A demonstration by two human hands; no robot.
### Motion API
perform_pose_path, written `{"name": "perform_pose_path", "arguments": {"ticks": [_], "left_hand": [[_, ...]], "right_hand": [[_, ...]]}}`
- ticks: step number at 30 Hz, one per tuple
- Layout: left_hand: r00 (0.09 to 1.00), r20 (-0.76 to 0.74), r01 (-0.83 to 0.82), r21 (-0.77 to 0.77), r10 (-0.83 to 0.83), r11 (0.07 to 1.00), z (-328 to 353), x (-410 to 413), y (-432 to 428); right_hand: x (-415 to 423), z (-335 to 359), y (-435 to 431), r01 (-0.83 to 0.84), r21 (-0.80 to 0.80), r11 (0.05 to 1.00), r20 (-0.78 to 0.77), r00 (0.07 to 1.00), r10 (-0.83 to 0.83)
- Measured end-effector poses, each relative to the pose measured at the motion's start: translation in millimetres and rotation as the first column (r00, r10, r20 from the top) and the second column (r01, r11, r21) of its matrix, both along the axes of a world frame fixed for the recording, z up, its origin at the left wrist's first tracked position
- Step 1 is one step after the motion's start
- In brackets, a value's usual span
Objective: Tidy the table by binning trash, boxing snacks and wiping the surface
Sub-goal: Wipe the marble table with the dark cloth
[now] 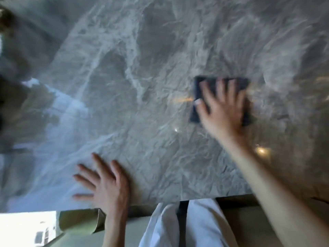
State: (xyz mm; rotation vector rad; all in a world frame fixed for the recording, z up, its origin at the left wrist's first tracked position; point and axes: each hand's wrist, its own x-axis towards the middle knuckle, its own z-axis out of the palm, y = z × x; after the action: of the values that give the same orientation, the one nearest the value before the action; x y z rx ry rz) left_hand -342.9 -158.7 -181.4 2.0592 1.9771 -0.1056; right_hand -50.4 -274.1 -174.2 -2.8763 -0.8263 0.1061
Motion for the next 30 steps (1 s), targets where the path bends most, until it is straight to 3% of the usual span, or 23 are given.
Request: {"name": "perform_pose_path", "arguments": {"ticks": [3, 5, 7, 9, 11, 12, 14, 16, 18, 20, 22, 24, 25, 27, 29, 30], "left_hand": [[1.0, -0.028, 0.005, -0.003, -0.005, 1.0, 0.1, -2.8, 0.4], [1.0, -0.022, 0.008, -0.005, -0.008, 1.0, -1.0, -4.0, -0.3], [1.0, -0.005, -0.008, -0.03, 0.008, 1.0, 2.8, -2.5, 0.5], [1.0, 0.019, -0.014, -0.056, 0.015, 0.998, 10.8, 1.8, 2.0], [0.999, 0.028, 0.033, -0.011, -0.033, 0.999, 15.7, 16.7, 1.2], [0.997, 0.042, 0.071, 0.005, -0.071, 0.997, 18.4, 29.5, -0.4], [0.981, 0.067, 0.181, -0.008, -0.18, 0.983, 22.6, 56.9, -7.5], [0.972, 0.096, 0.221, -0.039, -0.217, 0.975, 20.7, 73.1, -15.7], [0.976, 0.087, 0.204, -0.053, -0.199, 0.977, 13.8, 73.8, -21.8], [0.976, 0.028, 0.217, -0.026, -0.217, 0.976, 7.9, 68.0, -27.7], [0.973, 0.018, 0.229, -0.015, -0.228, 0.973, 6.1, 68.3, -27.6], [0.974, 0.032, 0.225, -0.023, -0.224, 0.974, 7.0, 69.9, -26.2], [0.974, 0.036, 0.225, -0.027, -0.224, 0.974, 6.4, 69.8, -27.8], [0.971, 0.033, 0.236, -0.029, -0.235, 0.971, 5.5, 68.4, -29.4], [0.971, 0.031, 0.24, -0.027, -0.239, 0.97, 4.8, 67.2, -29.9], [0.972, 0.029, 0.236, -0.027, -0.235, 0.971, 4.7, 67.4, -29.5]], "right_hand": [[-87.6, 6.5, 5.2, -0.445, 0.005, 0.896, -0.049, 0.894, 0.445], [-83.5, 7.9, -22.7, -0.556, 0.012, 0.831, -0.074, 0.828, 0.555], [-40.1, 1.4, -50.9, -0.443, -0.055, 0.895, -0.038, 0.896, 0.442], [11.7, -3.3, -58.7, -0.075, -0.078, 0.994, -0.001, 0.997, 0.075], [30.9, -0.9, -28.2, 0.267, -0.009, 0.964, -0.047, 0.962, -0.267], [20.5, 1.7, -4.1, 0.28, 0.001, 0.96, -0.07, 0.958, -0.279], [-25.2, 2.1, 27.7, -0.025, 0.007, 1.0, -0.032, 0.999, 0.025], [-71.0, 8.5, 14.9, -0.423, -0.001, 0.906, -0.041, 0.905, 0.423], [-79.7, 13.7, -32.3, -0.542, -0.022, 0.84, -0.08, 0.839, 0.539], [-40.2, 6.7, -71.2, -0.391, -0.073, 0.918, -0.045, 0.92, 0.388], [18.0, -0.6, -69.0, 0.018, -0.054, 0.998, 0.004, 1.0, -0.017], [51.7, 3.7, -22.9, 0.337, 0.013, 0.942, -0.067, 0.94, -0.335], [45.8, 4.9, -0.6, 0.323, 0.017, 0.946, -0.066, 0.945, -0.322], [-1.6, 5.5, 13.5, -0.009, 0.011, 1.0, 0.018, 1.0, 0.009], [-56.7, 9.8, -30.6, -0.401, -0.014, 0.916, -0.025, 0.916, 0.401], [-66.1, 12.6, -64.0, -0.464, -0.024, 0.886, -0.054, 0.885, 0.462]]}}
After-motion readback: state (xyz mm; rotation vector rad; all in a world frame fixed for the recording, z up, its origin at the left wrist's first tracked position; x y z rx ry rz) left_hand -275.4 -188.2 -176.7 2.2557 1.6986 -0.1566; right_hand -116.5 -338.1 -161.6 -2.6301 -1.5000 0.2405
